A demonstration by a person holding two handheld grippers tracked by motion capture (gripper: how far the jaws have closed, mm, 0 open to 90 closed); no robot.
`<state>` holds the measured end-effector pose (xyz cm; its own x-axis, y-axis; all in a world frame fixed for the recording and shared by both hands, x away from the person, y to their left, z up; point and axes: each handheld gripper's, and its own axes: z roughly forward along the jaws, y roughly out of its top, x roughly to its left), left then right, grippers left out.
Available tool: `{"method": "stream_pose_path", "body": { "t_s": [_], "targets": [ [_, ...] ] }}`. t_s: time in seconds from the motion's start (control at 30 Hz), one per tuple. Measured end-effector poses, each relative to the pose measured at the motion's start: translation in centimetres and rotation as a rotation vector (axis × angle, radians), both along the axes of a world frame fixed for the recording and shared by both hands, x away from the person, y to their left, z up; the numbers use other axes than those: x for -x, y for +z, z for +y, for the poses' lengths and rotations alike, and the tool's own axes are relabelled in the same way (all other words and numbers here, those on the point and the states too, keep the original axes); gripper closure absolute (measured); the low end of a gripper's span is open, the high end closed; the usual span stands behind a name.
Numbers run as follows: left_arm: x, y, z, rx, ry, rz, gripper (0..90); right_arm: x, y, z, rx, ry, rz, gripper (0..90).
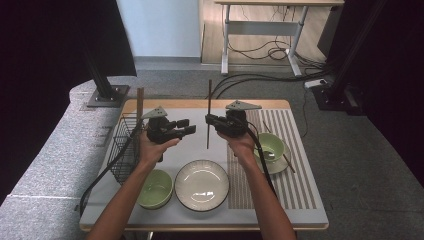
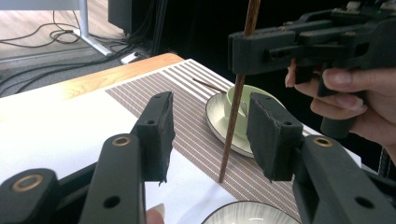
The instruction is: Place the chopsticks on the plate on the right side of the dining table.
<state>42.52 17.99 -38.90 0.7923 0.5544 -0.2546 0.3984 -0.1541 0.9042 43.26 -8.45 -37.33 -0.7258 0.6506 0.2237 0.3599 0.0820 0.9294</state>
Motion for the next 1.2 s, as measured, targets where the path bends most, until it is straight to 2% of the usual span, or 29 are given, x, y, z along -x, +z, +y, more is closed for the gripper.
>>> {"method": "stream_pose_path", "body": {
  "t_s": [1.2],
  "targets": [
    [-0.2, -0.8, -0.5, -0.012, -0.024, 0.019, 51.3, -0.2, 1.1, 0.8, -0.023, -0.005, -0.013, 84.3]
  ]
}}
